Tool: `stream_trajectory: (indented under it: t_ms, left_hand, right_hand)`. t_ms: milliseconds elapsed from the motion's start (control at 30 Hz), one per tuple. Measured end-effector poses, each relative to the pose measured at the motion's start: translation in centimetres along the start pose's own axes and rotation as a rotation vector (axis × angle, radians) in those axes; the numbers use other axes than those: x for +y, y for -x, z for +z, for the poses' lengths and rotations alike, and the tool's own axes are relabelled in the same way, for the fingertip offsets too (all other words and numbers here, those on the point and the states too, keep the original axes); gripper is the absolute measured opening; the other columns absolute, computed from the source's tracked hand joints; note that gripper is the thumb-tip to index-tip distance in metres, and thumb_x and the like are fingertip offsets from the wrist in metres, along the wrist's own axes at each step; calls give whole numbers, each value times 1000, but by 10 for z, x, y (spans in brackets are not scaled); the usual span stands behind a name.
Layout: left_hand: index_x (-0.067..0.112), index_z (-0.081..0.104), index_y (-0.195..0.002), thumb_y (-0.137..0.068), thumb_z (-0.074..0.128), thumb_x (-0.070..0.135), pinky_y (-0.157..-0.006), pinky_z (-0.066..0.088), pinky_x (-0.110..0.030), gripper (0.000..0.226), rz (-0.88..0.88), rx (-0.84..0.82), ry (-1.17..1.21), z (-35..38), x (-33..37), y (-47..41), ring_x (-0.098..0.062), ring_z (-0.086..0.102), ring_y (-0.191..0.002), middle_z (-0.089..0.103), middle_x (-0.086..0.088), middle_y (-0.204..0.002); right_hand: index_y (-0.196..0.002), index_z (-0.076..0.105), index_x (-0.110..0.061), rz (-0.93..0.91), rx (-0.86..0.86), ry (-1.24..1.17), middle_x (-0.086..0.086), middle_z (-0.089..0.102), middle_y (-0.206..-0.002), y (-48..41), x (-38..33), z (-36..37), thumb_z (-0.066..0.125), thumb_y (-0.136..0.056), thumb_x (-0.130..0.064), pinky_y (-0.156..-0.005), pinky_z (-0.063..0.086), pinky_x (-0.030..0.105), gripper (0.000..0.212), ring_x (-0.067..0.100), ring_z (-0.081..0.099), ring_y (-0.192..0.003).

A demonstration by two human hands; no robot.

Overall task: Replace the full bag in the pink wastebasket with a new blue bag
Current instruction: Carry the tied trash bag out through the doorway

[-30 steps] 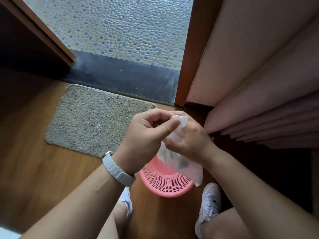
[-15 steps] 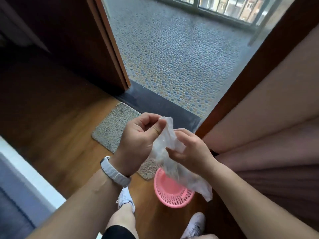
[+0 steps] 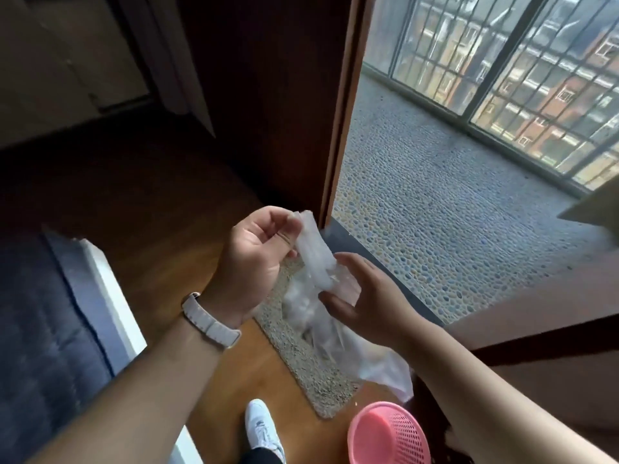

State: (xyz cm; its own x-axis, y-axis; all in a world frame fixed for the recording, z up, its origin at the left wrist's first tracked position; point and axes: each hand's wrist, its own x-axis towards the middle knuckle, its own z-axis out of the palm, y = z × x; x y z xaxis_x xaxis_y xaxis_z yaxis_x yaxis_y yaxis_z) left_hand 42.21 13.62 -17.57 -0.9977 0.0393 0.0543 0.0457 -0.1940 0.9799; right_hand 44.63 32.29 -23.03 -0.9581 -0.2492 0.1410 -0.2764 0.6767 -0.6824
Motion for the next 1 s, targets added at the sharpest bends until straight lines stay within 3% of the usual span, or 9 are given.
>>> stream_trajectory:
  t_ms: [100, 167, 267, 433, 533, 700, 833, 1000]
  left_hand:
    - [15, 65, -82, -83, 62, 25, -66, 52, -26, 11, 16, 42, 4, -56, 32, -29, -13, 60, -71, 65, 3, -72]
    - [13, 66, -84, -83, 62, 27, -69, 52, -29, 14, 43, 60, -35, -91, 53, -41, -17, 59, -74, 64, -1, -75]
    - [10, 64, -86, -82, 61, 27, -65, 50, -21, 18, 83, 114, -83, -139, 79, -51, -8, 60, -72, 65, 5, -73]
    - [20, 67, -83, -83, 62, 31, -66, 50, -21, 12, 124, 255, -122, -206, 110, -53, -8, 60, -75, 67, 7, -76]
    - [25, 68, -78, -82, 63, 31, -64, 48, -20, 9, 148, 362, -133, -241, 125, -52, -4, 60, -72, 67, 11, -73]
    - [25, 68, -82, -85, 64, 33, -68, 50, -23, 9, 153, 521, -183, -297, 145, -50, -9, 63, -79, 69, 7, -81]
    - [25, 68, -85, -87, 62, 31, -71, 48, -26, 9, 139, 681, -205, -330, 152, -63, -9, 61, -81, 68, 5, -84]
    - [18, 66, -91, -89, 58, 30, -71, 50, -27, 14, 116, 872, -269, -345, 167, -109, -15, 63, -86, 69, -4, -93]
  right_hand:
    - [-128, 53, -21, -49, -49, 3, -20, 51, -111, -54, -42, 26, 66, -77, -46, -83, 31, 2, 58, -6, 47, -98]
    - [-127, 53, -22, -80, -61, -3, -19, 52, -111, -86, -70, 45, 69, -78, -46, -83, 35, 7, 57, -3, 50, -98]
    - [-129, 53, -23, -126, -91, -21, -14, 57, -117, -127, -109, 69, 73, -80, -43, -86, 42, 18, 57, 3, 53, -102]
    - [-125, 58, -20, -256, -146, -35, -20, 52, -110, -185, -163, 99, 77, -77, -36, -82, 34, 4, 54, -8, 47, -96]
    - [-125, 58, -19, -333, -203, -60, -20, 51, -110, -218, -195, 120, 78, -76, -34, -85, 39, 13, 55, -3, 49, -97]
    - [-125, 58, -19, -475, -321, -116, -19, 53, -108, -273, -240, 163, 78, -76, -33, -82, 36, 8, 54, 0, 53, -97]
    - [-123, 59, -18, -598, -423, -165, -15, 57, -108, -322, -263, 194, 78, -77, -33, -85, 45, 20, 52, 9, 59, -98]
    - [-121, 59, -21, -738, -558, -200, -13, 59, -105, -402, -279, 216, 75, -78, -35, -78, 41, 10, 48, 7, 59, -94]
